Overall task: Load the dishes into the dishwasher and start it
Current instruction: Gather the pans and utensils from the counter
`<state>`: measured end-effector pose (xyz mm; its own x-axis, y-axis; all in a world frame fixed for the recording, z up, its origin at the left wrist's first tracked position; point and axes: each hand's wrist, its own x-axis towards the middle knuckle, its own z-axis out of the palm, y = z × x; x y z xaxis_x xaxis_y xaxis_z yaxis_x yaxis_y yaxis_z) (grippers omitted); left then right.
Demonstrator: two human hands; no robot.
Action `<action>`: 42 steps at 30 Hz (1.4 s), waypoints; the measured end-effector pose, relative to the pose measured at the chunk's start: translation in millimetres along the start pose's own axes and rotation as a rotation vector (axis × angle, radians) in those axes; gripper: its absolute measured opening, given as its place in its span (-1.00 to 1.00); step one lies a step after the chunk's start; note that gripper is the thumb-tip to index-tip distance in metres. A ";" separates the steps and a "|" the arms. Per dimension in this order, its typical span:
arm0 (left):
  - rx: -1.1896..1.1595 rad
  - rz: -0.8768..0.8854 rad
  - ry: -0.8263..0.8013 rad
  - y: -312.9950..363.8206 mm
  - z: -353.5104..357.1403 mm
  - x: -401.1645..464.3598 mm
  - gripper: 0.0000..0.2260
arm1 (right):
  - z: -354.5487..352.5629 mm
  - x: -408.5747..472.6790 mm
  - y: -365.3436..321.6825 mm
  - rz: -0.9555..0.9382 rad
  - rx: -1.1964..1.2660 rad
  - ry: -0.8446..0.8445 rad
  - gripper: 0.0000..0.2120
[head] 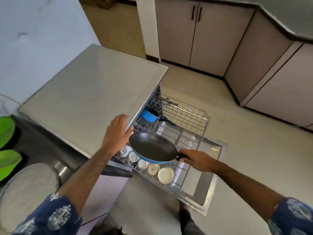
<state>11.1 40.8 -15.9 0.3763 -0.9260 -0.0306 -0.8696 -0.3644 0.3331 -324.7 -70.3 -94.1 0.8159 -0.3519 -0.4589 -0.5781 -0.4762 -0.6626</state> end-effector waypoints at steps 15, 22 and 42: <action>0.421 0.050 -0.087 -28.5 65.1 55.0 -0.14 | 17.0 169.4 112.8 0.069 0.080 -0.080 -0.76; 0.445 0.038 -0.098 -24.5 63.2 55.0 -0.09 | 36.5 178.0 131.9 0.113 -0.032 0.039 -0.73; 0.406 0.036 -0.098 -25.3 63.5 54.6 -0.04 | 46.5 157.1 124.4 0.264 -0.306 0.142 -0.53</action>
<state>33.3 -6.9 -85.8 0.3280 -0.9368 -0.1221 -0.9445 -0.3226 -0.0620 -267.7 -147.3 -276.2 0.6415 -0.5914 -0.4886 -0.7620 -0.5646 -0.3170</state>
